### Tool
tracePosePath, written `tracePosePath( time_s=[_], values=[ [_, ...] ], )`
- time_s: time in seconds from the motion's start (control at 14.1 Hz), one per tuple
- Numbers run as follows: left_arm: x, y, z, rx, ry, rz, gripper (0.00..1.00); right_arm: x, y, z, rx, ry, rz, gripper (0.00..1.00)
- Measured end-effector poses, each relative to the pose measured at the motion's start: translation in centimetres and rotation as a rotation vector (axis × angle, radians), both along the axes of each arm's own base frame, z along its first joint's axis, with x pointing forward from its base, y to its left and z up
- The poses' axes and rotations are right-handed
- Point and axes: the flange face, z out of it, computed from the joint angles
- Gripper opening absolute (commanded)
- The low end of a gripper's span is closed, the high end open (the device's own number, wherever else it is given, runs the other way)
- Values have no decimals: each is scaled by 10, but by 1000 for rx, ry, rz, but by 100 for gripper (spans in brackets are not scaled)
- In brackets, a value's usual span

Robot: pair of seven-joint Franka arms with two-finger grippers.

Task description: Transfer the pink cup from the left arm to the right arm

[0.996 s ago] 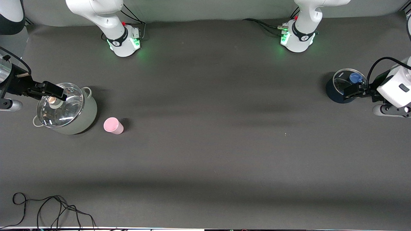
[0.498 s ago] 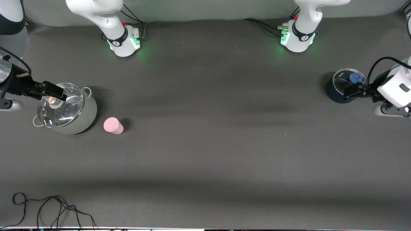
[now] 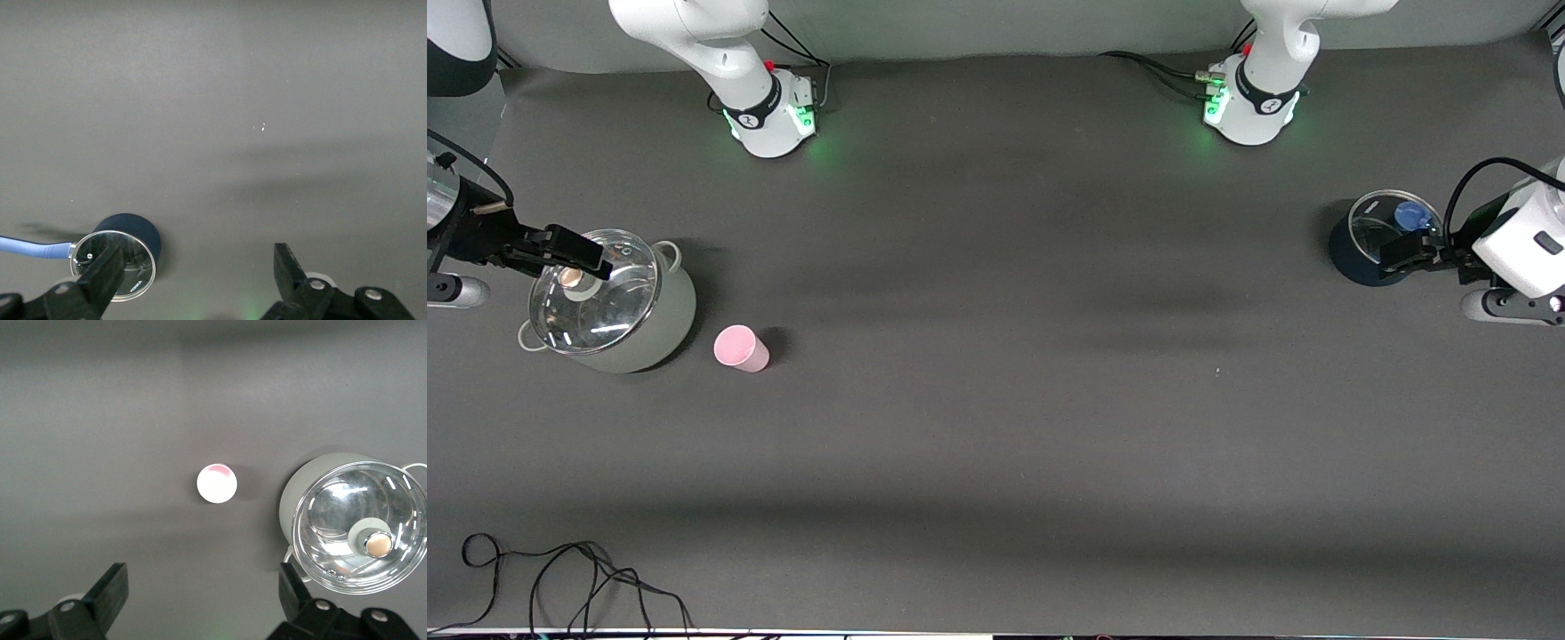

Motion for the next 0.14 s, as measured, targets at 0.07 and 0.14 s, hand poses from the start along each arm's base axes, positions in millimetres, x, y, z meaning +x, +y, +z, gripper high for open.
tracePosePath(
  time_s=[0.07,0.14],
  values=[
    [0,0,0,0,0,0,100,0,0,0,0,0,0,100],
    [0,0,0,0,-1,0,100,0,0,0,0,0,0,100]
  ],
)
